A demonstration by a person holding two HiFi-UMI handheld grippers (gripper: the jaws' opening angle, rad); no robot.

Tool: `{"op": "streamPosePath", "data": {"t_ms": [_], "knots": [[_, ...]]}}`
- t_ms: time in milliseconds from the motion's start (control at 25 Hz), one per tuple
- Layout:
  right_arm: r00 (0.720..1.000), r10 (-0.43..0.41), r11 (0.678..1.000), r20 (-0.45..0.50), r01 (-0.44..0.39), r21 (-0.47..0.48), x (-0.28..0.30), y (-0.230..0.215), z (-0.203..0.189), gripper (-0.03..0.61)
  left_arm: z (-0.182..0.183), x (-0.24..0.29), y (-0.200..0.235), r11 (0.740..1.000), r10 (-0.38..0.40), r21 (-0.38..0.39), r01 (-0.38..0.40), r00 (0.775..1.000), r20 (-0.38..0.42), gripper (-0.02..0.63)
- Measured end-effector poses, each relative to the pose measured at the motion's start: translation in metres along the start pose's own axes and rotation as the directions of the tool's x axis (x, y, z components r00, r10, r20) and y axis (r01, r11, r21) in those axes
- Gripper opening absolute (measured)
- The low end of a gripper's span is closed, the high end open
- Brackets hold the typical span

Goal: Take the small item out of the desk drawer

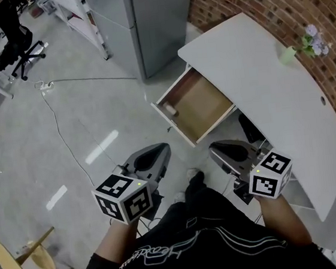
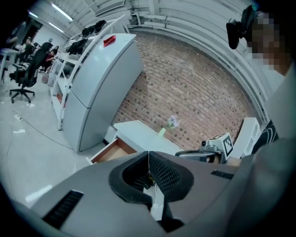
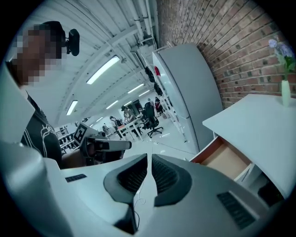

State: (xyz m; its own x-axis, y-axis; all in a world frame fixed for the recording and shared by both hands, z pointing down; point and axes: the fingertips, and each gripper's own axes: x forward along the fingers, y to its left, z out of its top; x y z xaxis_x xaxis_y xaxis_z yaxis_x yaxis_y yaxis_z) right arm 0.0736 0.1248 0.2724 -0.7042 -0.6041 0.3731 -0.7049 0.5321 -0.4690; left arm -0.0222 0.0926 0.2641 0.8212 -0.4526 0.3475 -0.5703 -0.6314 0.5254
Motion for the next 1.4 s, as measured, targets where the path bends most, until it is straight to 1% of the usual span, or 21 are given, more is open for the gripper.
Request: {"op": "streamPosePath", "data": {"t_ms": [80,200,400,480,560,720,800,920,1000,1200,1400], "knots": [[1.0,0.019,1.0,-0.013,-0.019,0.005,0.012,-0.009,0.002,0.057,0.0,0.005,0.01,0.999,0.014,-0.028,-0.014,1.0,0.0,0.023],[0.999,0.043,0.999,-0.026,-0.043,0.016,0.032,-0.027,0.008,0.057,-0.003,0.019,0.02,0.997,0.019,-0.074,-0.02,1.0,-0.02,0.023],[0.997,0.063,0.997,-0.04,-0.061,0.043,0.068,-0.069,0.015,0.058,0.003,0.048,0.042,0.997,0.033,-0.074,-0.037,0.998,-0.052,0.023],[0.997,0.06,0.997,-0.058,-0.057,0.046,0.087,-0.091,0.017,0.058,0.006,0.059,0.055,0.995,0.041,-0.087,-0.046,0.998,-0.056,0.023],[0.996,0.044,0.999,-0.082,-0.042,0.027,0.109,-0.115,0.017,0.058,0.008,0.073,0.072,0.993,0.059,-0.099,-0.065,0.996,-0.061,0.023],[0.988,0.027,1.0,-0.155,-0.028,-0.007,0.153,-0.158,0.007,0.058,0.008,0.099,0.105,0.985,0.087,-0.142,-0.097,0.994,-0.072,0.023],[0.98,0.041,0.999,-0.194,-0.046,-0.017,0.174,-0.177,0.002,0.058,0.005,0.112,0.12,0.983,0.098,-0.147,-0.109,0.992,-0.077,0.023],[0.967,0.054,0.997,-0.25,-0.067,-0.044,0.206,-0.203,-0.009,0.06,-0.006,0.127,0.151,0.978,0.133,-0.145,-0.148,0.985,-0.111,0.023],[0.957,0.054,0.996,-0.286,-0.072,-0.053,0.228,-0.217,-0.021,0.067,-0.014,0.13,0.173,0.971,0.154,-0.165,-0.173,0.98,-0.126,0.023],[0.926,0.06,0.995,-0.372,-0.088,-0.057,0.273,-0.253,-0.05,0.151,-0.027,0.139,0.213,0.958,0.198,-0.183,-0.222,0.97,-0.14,0.023],[0.89,0.026,0.993,-0.456,-0.076,-0.092,0.314,-0.287,-0.084,0.191,-0.04,0.146,0.247,0.942,0.221,-0.22,-0.252,0.962,-0.158,0.023]]}}
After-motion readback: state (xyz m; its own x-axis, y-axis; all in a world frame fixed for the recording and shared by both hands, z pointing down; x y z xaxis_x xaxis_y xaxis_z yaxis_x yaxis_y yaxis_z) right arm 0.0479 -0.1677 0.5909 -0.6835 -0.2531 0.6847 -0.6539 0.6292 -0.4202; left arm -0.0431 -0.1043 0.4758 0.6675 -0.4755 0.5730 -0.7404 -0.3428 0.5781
